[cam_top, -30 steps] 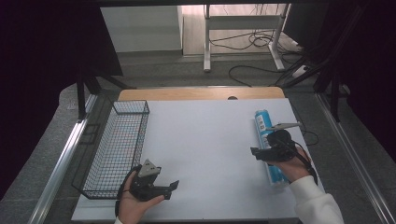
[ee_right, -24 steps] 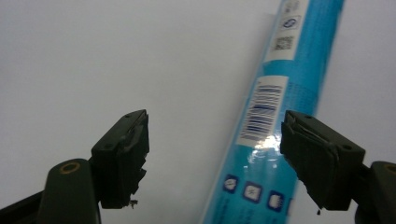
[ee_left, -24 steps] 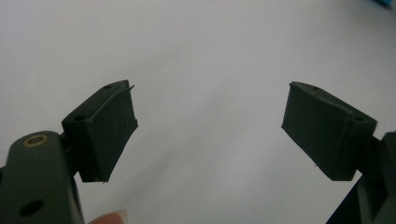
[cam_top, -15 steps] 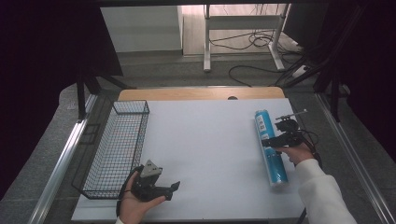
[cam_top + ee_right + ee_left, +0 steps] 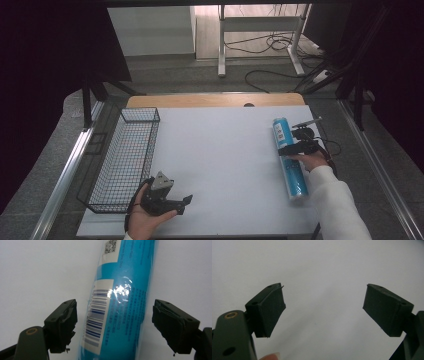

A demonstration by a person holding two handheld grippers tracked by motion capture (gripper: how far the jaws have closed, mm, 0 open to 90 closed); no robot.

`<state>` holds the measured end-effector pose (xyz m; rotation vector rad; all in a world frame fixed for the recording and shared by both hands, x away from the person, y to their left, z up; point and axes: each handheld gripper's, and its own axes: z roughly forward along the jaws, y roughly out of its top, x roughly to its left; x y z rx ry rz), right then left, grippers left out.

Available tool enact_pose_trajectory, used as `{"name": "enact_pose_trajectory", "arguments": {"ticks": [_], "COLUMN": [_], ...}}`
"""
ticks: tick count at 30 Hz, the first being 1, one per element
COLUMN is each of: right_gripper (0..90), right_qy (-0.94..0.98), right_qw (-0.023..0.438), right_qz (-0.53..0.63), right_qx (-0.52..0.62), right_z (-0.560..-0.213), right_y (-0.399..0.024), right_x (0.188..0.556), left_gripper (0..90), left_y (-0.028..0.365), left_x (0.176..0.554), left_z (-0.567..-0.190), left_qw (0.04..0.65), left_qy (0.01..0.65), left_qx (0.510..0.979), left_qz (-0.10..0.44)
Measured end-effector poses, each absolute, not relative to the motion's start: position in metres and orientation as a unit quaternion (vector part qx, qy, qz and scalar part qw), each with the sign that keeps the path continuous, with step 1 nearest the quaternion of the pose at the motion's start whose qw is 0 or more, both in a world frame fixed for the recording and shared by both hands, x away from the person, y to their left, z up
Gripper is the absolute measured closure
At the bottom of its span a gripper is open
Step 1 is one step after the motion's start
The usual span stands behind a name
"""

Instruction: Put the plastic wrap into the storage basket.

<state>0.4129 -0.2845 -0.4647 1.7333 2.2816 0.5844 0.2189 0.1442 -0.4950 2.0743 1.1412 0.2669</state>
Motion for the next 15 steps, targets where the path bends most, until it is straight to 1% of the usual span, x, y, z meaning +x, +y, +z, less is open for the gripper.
{"name": "enact_pose_trajectory", "arguments": {"ticks": [10,13,15], "right_gripper": [19.0,20.4,25.2], "right_qy": [0.78,0.781,0.781], "right_qw": [0.094,0.084,0.075], "right_qz": [0.161,0.157,0.155], "right_qx": [0.597,0.599,0.6], "right_z": [-0.482,-0.486,-0.488], "right_y": [-0.281,-0.282,-0.282], "right_x": [0.417,0.416,0.416], "left_gripper": [17.0,16.9,16.9], "left_y": [0.145,0.145,0.144], "left_x": [0.22,0.22,0.22], "left_z": [-0.496,-0.497,-0.497], "left_qw": [0.369,0.367,0.367], "left_qy": [0.446,0.445,0.445], "left_qx": [0.809,0.81,0.811], "left_qz": [0.103,0.103,0.103]}}
